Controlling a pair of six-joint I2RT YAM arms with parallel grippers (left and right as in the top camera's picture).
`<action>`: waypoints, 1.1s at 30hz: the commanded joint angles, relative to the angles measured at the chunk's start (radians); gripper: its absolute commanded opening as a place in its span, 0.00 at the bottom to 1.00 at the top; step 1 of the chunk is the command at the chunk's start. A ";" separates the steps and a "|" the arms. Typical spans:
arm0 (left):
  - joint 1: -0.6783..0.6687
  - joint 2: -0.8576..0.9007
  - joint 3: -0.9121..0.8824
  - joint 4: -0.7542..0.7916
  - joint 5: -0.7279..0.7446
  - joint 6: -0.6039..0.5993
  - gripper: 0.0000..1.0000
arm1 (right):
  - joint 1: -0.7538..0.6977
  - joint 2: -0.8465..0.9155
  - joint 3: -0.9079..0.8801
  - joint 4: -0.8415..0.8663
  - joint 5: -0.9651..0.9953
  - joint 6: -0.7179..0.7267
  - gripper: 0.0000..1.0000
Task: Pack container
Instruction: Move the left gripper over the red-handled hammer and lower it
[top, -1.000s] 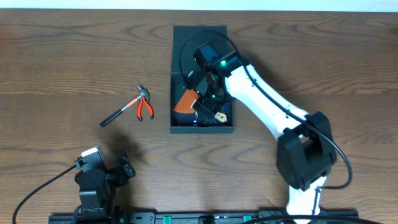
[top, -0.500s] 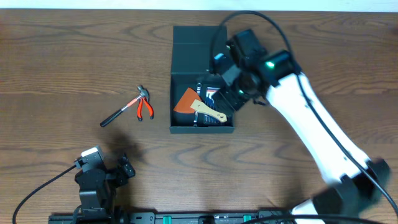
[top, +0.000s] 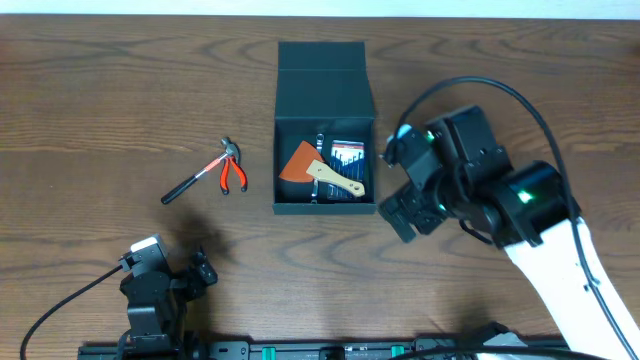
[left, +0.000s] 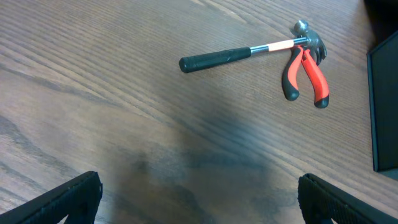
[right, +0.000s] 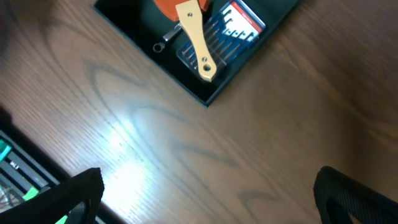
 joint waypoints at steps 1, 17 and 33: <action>0.005 -0.006 -0.016 -0.003 -0.008 0.017 0.99 | -0.010 -0.026 -0.007 -0.024 0.010 0.037 0.99; 0.004 -0.006 -0.016 0.246 0.100 -0.171 0.99 | -0.010 -0.026 -0.007 -0.034 0.010 0.037 0.99; 0.004 0.721 0.394 0.224 0.127 0.060 0.99 | -0.010 -0.026 -0.007 -0.033 0.010 0.037 0.99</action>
